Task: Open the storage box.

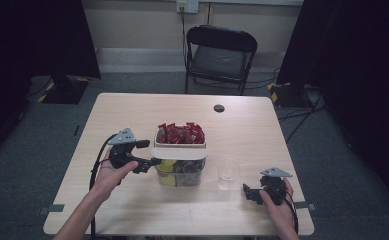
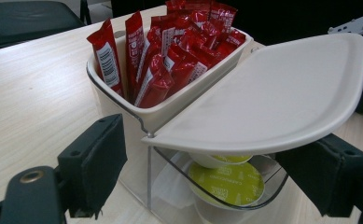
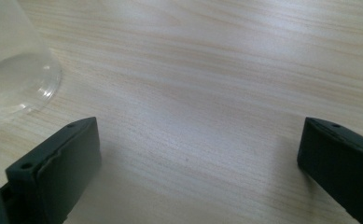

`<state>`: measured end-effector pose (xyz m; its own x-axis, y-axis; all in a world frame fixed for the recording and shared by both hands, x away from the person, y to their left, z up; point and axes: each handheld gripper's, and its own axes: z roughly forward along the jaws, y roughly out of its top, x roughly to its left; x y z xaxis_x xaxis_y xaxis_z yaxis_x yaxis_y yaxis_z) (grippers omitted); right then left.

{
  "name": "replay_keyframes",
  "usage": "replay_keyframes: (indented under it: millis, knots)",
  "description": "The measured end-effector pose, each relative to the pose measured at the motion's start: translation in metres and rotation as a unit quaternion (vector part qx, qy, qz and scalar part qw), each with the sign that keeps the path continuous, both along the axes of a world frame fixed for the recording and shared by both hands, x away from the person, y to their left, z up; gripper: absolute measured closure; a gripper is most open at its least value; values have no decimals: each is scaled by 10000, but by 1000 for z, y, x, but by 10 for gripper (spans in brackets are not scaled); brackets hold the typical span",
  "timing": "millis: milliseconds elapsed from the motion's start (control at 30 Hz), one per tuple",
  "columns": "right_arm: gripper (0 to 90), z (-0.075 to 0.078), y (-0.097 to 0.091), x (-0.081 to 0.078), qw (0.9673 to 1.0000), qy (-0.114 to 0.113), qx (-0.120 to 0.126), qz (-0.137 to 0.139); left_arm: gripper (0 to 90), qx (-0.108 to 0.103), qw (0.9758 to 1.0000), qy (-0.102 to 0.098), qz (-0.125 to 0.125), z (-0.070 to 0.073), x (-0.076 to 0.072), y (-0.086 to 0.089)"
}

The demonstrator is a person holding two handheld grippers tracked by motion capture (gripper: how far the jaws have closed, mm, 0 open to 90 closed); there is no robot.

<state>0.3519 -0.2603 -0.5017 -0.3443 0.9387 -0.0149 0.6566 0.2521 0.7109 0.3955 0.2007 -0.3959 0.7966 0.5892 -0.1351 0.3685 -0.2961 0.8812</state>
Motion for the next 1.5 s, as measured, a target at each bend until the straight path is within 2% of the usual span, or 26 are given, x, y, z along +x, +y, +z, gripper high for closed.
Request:
replay_keyframes:
  millis: [67, 100, 333, 400, 533, 600, 733, 1100, 1300, 1500]
  knots:
    - [0, 0, 0, 0, 10000, 0, -1, 0, 160, 34, 10000, -3, -1, 1, 0, -1]
    - [0, 0, 0, 0, 10000, 0, -1, 0, 160, -43, 10000, -9, -18, 1, 1, -1]
    - [0, 0, 0, 0, 10000, 0, -1, 1, 158, -88, 10000, 42, 14, 3, 4, -3]
    - [0, 0, 0, 0, 10000, 0, -1, 0, 159, -31, 10000, 17, 19, 5, 5, -3]
    - [0, 0, 0, 0, 10000, 0, -1, 0, 161, -68, 10000, 41, 24, 8, 7, -4]
    - [0, 0, 0, 0, 10000, 0, -2, 0, 161, -34, 10000, 19, 34, 10, 8, -4]
    - [0, 0, 0, 0, 10000, -1, -2, -3, 163, -141, 9999, -5, 41, 12, 8, -5]
    - [0, 0, 0, 0, 10000, 0, 0, 0, 163, -146, 9998, -14, 105, 17, 18, -6]
    - [0, 0, 0, 0, 10000, 1, 0, 0, 162, -244, 9995, 85, 155, 15, 24, -5]
    - [0, 0, 0, 0, 10000, 0, 0, 0, 159, -135, 9996, 35, 255, 13, 27, -4]
